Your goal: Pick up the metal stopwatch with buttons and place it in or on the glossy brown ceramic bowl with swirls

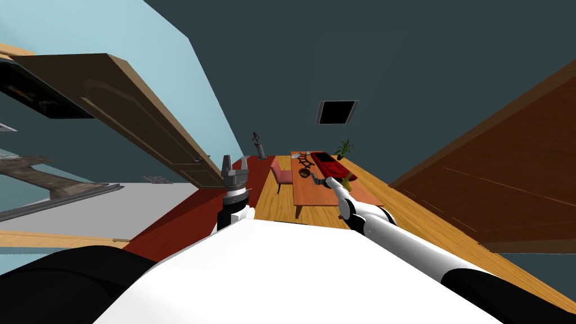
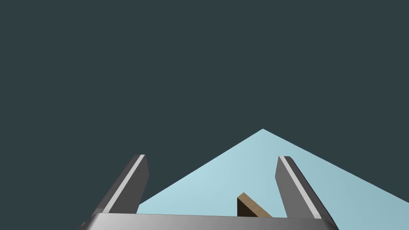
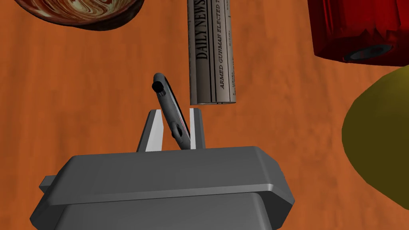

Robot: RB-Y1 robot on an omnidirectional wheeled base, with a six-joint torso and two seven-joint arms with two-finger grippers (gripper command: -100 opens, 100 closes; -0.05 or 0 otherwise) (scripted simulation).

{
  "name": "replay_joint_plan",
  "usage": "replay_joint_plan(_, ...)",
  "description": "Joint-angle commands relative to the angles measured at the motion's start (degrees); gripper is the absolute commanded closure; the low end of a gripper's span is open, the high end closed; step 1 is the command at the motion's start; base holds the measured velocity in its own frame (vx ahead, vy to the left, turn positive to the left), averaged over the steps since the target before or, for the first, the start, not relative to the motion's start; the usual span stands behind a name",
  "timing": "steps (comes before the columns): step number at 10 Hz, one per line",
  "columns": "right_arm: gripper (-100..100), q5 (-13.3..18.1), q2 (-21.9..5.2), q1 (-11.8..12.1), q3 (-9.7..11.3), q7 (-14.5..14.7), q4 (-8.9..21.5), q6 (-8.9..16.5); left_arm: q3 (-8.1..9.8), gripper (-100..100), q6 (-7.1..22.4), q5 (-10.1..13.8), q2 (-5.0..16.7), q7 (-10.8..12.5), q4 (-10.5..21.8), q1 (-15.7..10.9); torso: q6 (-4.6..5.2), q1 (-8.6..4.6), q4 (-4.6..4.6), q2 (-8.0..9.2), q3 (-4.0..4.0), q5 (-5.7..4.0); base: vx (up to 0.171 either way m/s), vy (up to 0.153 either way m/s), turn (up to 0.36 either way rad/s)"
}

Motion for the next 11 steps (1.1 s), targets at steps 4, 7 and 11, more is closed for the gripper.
replay_joint_plan(4, 100, -1.49, -4.19, -2.43, -0.90, -1.41, 0.47, 3.57, -0.01, 0, 0.00, 0.00, -0.01, 0.00, 0.00, 0.00, -0.06, 0.42, -0.01, -0.09, -0.04, 0.08, -0.012, 0.184, 0.108)
replay_joint_plan(7, 100, -1.49, -4.19, -2.43, -0.90, -1.41, 0.47, 3.57, 0.01, 0, 0.00, 0.00, 0.01, 0.00, 0.00, 0.01, 0.16, -0.24, -0.08, -0.13, -0.10, -0.03, 0.006, 0.050, 0.000)
replay_joint_plan(11, 100, -2.94, -8.70, -2.97, -1.99, -1.73, 1.31, 7.65, 0.00, 0, 0.00, 0.00, 0.00, 0.00, 0.00, 0.01, 0.11, 0.15, -0.09, -0.24, -0.16, 0.04, 0.024, 0.155, 0.100)
